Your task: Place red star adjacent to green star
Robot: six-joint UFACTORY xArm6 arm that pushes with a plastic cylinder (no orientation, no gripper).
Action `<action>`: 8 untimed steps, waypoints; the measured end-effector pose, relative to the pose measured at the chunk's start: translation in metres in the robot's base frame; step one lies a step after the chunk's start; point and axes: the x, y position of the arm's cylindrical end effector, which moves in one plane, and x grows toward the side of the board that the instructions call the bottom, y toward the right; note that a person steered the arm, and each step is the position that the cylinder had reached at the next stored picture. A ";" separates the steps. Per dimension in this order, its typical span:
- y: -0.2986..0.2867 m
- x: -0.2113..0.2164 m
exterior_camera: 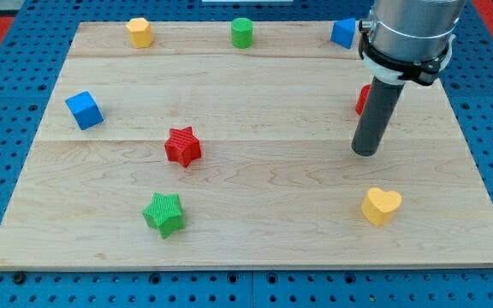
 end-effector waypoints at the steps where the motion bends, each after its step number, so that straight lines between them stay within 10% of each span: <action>1: -0.049 0.003; 3: -0.165 0.017; 8: -0.226 0.062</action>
